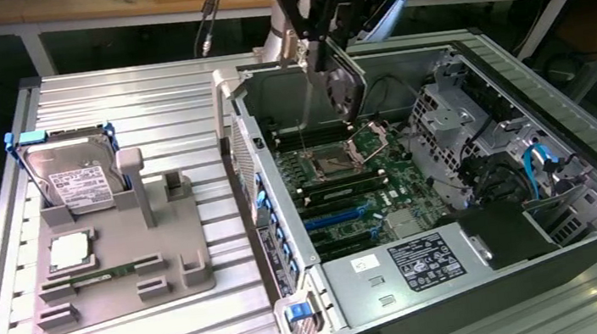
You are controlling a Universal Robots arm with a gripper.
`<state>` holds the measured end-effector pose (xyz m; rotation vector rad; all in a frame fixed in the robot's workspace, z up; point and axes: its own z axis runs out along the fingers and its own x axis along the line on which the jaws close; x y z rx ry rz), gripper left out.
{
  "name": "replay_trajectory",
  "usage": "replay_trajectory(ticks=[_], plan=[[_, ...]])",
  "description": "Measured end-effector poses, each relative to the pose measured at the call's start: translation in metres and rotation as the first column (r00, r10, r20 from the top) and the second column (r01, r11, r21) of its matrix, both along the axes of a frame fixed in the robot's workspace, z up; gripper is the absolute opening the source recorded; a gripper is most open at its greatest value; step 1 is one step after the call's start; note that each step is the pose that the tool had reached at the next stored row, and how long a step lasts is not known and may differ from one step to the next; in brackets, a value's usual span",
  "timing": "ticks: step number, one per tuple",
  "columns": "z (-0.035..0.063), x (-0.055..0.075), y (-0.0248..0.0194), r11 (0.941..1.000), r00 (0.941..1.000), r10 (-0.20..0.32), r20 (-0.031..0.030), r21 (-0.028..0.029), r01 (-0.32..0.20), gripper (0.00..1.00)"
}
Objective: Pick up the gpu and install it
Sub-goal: 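Pick up the gpu and move the gpu toward the slot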
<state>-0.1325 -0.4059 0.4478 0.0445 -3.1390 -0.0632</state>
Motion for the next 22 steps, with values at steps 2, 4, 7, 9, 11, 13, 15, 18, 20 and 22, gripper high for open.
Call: replay_trajectory(ticks=[2,4,7,9,11,13,15,18,20,22], plan=[[-0.0001,0.010,0.0000,1.0000,1.0000,0.000,0.0000,0.0000,0.000,0.30],[-0.0002,0.020,0.0000,1.0000,1.0000,0.000,0.0001,0.0000,0.000,0.30],[-0.0003,0.035,0.0000,1.0000,1.0000,0.000,0.0001,0.0000,0.000,0.30],[-0.0004,0.046,0.0000,1.0000,1.0000,0.000,0.0001,-0.0001,0.000,0.30],[-0.0005,0.057,0.0000,1.0000,1.0000,0.000,0.0001,-0.0001,0.000,0.30],[-0.0007,0.067,0.0000,1.0000,1.0000,0.000,0.0001,-0.0001,0.000,0.30],[-0.0009,0.077,0.0019,1.0000,1.0000,0.000,0.0001,-0.0001,0.000,0.30],[-0.0010,0.080,0.0023,1.0000,1.0000,0.000,0.0001,-0.0001,0.000,0.30],[-0.0010,0.080,0.0024,1.0000,1.0000,0.000,0.0001,-0.0001,0.000,0.30],[-0.0010,0.080,0.0024,1.0000,1.0000,0.000,0.0001,0.0000,0.000,0.30]])
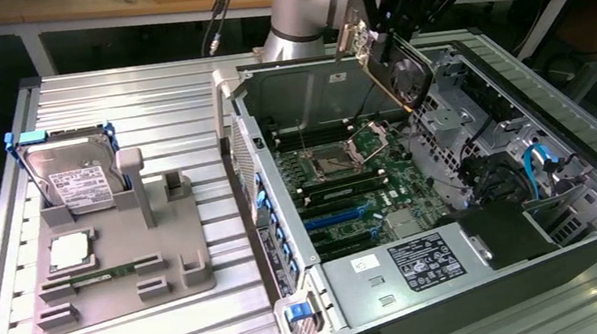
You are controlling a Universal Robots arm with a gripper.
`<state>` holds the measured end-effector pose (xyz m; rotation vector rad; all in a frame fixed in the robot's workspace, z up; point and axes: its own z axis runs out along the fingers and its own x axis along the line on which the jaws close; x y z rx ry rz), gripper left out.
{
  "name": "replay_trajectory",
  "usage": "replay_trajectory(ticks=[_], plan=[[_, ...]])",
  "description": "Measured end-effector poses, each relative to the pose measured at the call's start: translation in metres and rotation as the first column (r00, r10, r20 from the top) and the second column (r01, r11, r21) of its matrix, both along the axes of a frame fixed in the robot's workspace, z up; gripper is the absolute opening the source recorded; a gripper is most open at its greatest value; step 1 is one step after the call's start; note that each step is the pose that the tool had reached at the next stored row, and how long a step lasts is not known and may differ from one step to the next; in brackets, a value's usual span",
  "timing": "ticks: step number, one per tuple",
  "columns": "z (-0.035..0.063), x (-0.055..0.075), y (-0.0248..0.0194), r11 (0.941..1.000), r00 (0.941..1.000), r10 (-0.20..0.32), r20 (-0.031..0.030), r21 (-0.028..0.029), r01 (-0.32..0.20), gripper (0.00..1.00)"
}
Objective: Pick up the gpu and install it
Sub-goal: 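Pick up the gpu and move the gpu toward the slot, then insert the gpu into the slot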
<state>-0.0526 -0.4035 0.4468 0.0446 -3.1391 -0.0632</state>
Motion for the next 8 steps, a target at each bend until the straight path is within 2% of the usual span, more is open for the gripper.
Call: replay_trajectory(ticks=[8], plan=[[0.0000,0.0000,0.0000,1.0000,1.0000,0.000,0.0001,0.0000,0.000,0.30]])
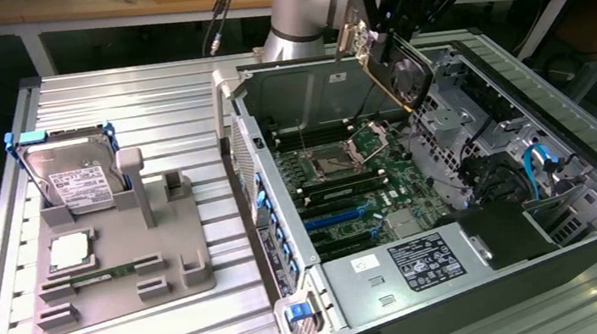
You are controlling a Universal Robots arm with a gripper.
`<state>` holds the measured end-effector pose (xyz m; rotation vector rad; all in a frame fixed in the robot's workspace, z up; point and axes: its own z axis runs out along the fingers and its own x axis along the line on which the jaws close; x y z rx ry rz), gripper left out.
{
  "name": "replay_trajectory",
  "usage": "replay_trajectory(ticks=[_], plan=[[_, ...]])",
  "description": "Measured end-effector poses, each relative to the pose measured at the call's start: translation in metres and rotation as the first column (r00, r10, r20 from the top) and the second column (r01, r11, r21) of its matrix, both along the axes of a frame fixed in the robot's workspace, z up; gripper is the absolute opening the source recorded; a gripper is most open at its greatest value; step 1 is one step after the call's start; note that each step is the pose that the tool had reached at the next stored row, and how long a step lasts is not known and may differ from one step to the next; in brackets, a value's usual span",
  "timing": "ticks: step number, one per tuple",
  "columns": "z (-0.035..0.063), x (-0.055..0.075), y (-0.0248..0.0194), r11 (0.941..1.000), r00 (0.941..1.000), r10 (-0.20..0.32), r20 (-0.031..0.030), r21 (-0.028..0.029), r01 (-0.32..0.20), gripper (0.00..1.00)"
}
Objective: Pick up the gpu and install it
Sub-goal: 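Insert the gpu into the slot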
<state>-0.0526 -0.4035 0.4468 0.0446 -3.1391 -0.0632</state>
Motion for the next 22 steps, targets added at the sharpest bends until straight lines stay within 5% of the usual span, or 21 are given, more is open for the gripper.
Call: replay_trajectory(ticks=[8,16,18,22], plan=[[0.0000,0.0003,0.0000,0.9978,0.9978,0.066,0.0000,-0.0012,-0.066,0.30],[-0.0001,0.0003,0.0000,0.9827,0.9827,0.185,0.0000,-0.0012,-0.185,0.30],[-0.0001,0.0003,0.0000,0.9718,0.9718,0.236,0.0000,-0.0012,-0.236,0.30],[-0.0002,0.0003,0.0000,0.9354,0.9354,0.354,0.0000,-0.0012,-0.354,0.30]])
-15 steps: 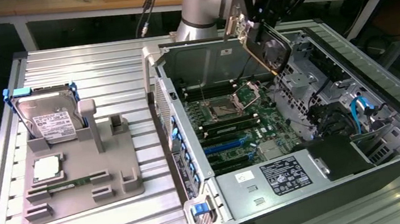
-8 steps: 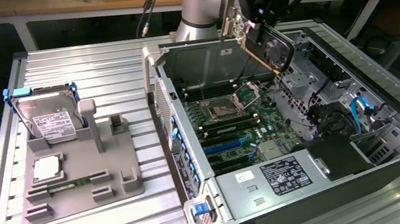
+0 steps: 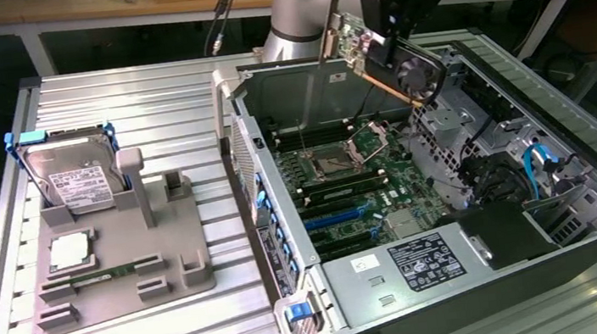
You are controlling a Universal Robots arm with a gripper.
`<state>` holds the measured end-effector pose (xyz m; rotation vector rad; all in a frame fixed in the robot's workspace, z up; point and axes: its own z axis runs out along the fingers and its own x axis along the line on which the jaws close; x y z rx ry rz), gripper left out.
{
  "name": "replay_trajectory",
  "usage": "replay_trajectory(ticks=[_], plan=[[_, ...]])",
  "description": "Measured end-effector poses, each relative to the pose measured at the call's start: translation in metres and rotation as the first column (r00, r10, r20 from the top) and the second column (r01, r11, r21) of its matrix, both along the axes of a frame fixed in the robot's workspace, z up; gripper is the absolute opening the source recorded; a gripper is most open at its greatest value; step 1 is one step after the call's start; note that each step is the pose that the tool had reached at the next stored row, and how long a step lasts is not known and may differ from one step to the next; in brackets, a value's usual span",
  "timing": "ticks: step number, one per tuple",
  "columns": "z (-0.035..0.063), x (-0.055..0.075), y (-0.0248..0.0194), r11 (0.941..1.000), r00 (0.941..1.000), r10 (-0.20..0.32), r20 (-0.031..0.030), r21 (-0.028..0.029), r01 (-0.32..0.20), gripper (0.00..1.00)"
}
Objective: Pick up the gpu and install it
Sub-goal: 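Insert the gpu into the slot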
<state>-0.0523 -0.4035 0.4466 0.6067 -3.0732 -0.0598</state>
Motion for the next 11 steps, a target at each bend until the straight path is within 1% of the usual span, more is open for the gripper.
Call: replay_trajectory(ticks=[2,4,5,6,8,9,11], plan=[[-0.0001,0.0000,0.0000,0.9992,0.9992,0.040,0.0000,0.0000,-0.040,0.30],[-0.0002,0.0000,0.0000,0.9954,0.9954,0.096,0.0000,0.0000,-0.096,0.30],[-0.0002,0.0000,0.0000,0.9925,0.9925,0.122,0.0000,0.0000,-0.122,0.30],[-0.0002,0.0000,0.0000,0.9907,0.9907,0.136,0.0000,0.0000,-0.136,0.30],[-0.0005,0.0000,0.0000,0.9745,0.9745,0.225,0.0001,0.0000,-0.225,0.30],[-0.0006,0.0000,0.0000,0.9631,0.9631,0.269,0.0001,0.0000,-0.269,0.30],[-0.0009,0.0000,0.0000,0.9334,0.9334,0.359,0.0000,-0.0001,-0.359,0.30]])
